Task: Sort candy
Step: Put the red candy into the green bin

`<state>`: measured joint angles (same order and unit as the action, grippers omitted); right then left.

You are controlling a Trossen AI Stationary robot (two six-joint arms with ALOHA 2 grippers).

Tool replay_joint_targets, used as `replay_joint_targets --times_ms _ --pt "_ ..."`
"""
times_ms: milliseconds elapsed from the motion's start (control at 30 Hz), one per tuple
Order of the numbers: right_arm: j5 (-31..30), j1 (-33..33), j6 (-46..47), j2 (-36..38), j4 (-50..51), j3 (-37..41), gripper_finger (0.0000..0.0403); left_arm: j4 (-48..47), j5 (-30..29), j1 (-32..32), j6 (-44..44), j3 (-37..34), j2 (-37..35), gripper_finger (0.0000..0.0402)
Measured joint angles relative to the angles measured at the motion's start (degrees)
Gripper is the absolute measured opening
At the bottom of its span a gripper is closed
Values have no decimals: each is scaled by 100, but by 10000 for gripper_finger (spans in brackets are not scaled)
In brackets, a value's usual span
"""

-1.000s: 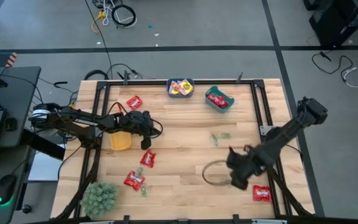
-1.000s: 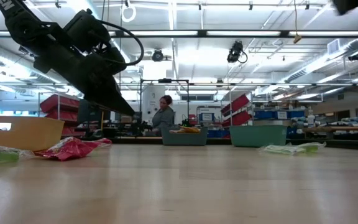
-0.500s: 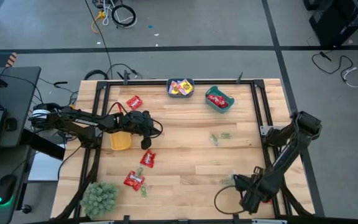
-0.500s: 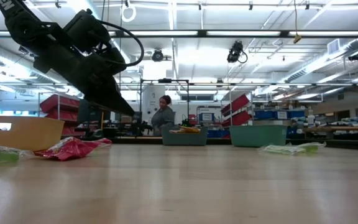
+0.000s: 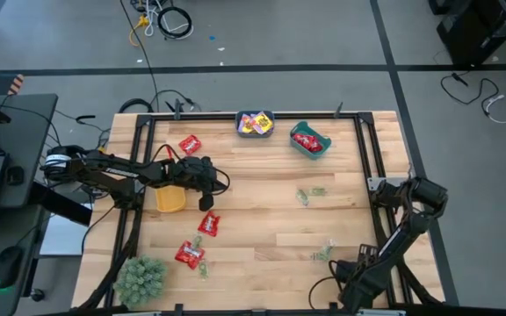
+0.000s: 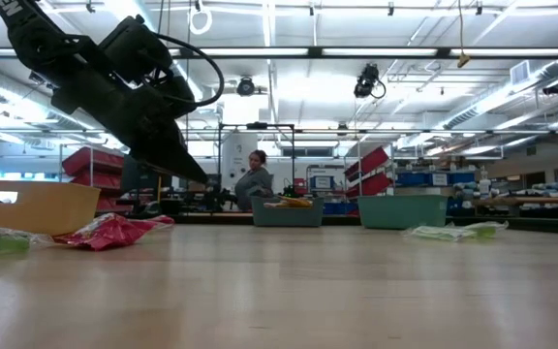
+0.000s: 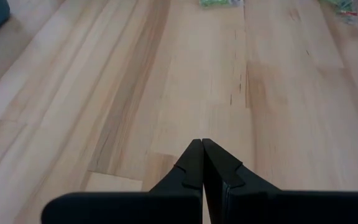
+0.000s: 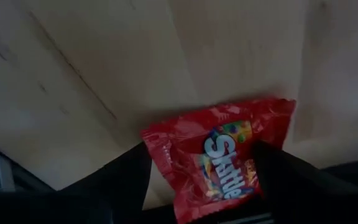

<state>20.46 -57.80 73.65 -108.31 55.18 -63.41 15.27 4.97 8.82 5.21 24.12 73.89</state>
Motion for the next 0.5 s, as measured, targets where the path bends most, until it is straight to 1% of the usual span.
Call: replay_joint_targets --times_ms 67,167,267,433,500 --pt "67 60 -133 6 -115 90 250 5 -1 0 -30 0 -1 1" --pt "106 200 -252 89 -207 215 211 20 -2 0 -32 0 -1 1" --pt "80 413 -607 168 -160 299 150 3 -2 0 -34 0 -2 1" --pt "-97 916 -1271 252 -25 325 26 42 -87 0 -88 0 -2 1" --pt "-192 1144 -1504 339 -54 327 15 110 -113 0 -157 0 -2 1"
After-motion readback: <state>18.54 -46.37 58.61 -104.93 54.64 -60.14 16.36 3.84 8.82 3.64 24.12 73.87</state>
